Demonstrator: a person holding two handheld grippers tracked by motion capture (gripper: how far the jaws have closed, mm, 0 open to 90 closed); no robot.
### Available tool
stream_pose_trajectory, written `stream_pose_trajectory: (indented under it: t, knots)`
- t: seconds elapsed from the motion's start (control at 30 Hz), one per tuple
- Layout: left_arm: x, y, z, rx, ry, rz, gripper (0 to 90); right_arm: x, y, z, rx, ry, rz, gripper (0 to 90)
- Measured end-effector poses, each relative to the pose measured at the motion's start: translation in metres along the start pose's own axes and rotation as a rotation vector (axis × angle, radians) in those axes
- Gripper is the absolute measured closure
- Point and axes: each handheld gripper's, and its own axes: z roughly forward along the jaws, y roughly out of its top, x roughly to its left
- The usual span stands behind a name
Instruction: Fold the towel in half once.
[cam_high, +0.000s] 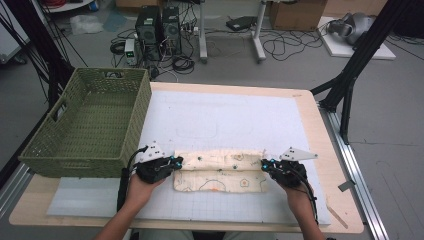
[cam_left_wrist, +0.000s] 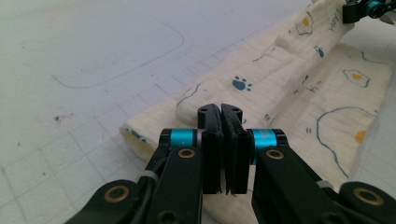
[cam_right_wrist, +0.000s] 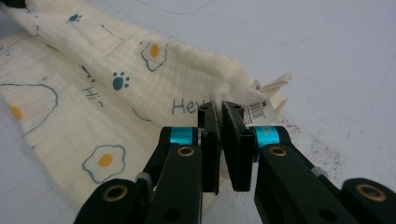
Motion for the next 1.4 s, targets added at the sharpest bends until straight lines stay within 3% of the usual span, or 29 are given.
stream_pose_trajectory:
  t: [0.17, 0.3, 0.37, 0.6, 0.77, 0.9, 1.07, 1.17, 1.23, 1.4]
  knots:
    - [0.003, -0.004, -0.001, 0.012, -0.009, -0.02, 81.0, -0.001, -0.005, 0.0, 0.026, 0.002, -0.003, 80.2]
    - [0.009, 0.002, -0.008, -0.049, -0.01, -0.086, 57.7, -0.004, -0.006, -0.008, -0.005, 0.008, 0.022, 74.2]
    - [0.013, 0.004, -0.012, -0.085, -0.002, -0.103, 51.9, -0.005, -0.006, -0.01, -0.011, 0.01, 0.023, 72.1]
    - [0.02, 0.004, -0.019, -0.127, 0.007, -0.13, 50.3, -0.01, -0.005, -0.031, -0.077, -0.009, 0.038, 68.8]
    - [0.02, 0.003, -0.014, -0.092, 0.008, -0.124, 50.4, -0.017, -0.008, -0.04, -0.097, -0.045, 0.066, 68.3]
    - [0.018, 0.003, -0.009, -0.045, 0.016, -0.121, 50.4, -0.016, -0.007, -0.041, -0.091, -0.06, 0.047, 67.1]
    - [0.019, 0.001, -0.007, -0.022, 0.029, -0.118, 50.4, -0.019, -0.004, -0.054, -0.165, -0.107, 0.07, 66.8]
    - [0.021, 0.001, -0.006, -0.01, 0.039, -0.126, 50.4, -0.022, -0.006, -0.052, -0.152, -0.101, 0.083, 65.9]
    - [0.022, 0.001, -0.005, 0.0, 0.039, -0.146, 50.2, -0.02, -0.008, -0.043, -0.105, -0.079, 0.071, 65.5]
    - [0.018, 0.0, -0.001, 0.032, 0.027, -0.124, 52.0, -0.002, -0.008, -0.02, 0.017, 0.072, -0.043, 64.2]
